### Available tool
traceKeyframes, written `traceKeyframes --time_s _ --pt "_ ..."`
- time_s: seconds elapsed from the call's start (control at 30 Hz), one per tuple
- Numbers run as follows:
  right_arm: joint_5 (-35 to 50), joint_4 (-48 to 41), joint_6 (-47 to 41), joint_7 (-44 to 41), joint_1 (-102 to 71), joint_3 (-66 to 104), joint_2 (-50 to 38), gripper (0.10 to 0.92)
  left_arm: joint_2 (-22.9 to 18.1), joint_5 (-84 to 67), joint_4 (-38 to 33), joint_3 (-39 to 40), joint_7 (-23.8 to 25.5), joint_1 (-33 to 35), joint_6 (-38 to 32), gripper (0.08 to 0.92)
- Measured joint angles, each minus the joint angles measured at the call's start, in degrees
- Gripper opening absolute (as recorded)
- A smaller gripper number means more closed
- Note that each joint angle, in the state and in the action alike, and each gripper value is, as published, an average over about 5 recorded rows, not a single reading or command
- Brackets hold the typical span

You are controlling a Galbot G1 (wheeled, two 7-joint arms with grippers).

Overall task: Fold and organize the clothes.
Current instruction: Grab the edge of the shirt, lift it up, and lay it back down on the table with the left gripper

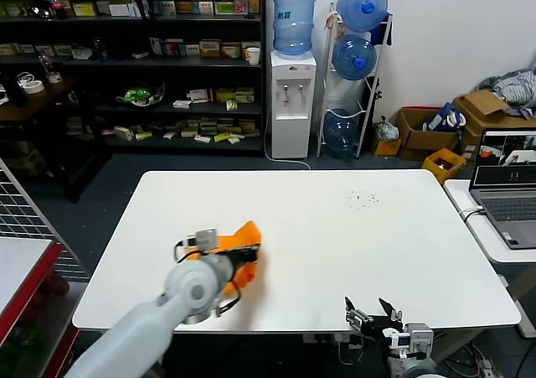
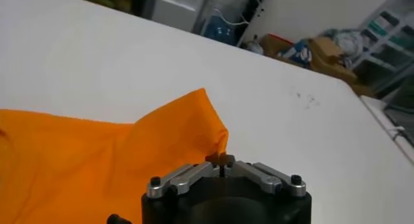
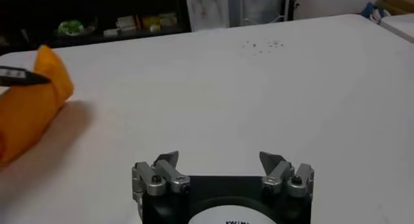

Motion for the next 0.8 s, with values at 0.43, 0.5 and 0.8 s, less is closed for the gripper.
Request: traceKeyframes --time_s 0.43,0.5,0.8 --pt "0.54 -0.90 -0.22 0.16 0.72 -0.01 -0.41 0.823 -15.36 2.10 12.55 8.90 -2.49 -9.29 0.21 0.092" --pt "0.47 -0.99 -0.09 0.07 0.81 0.11 -0.51 0.823 -16.51 2.57 13.57 9.51 -2.52 -9.80 0.28 0.099" --pt "-0.28 -0.69 4.06 -3.52 1.51 1.76 -1.69 0.823 -18.25 4.04 13.56 8.94 -1.07 -9.90 0.56 0.317"
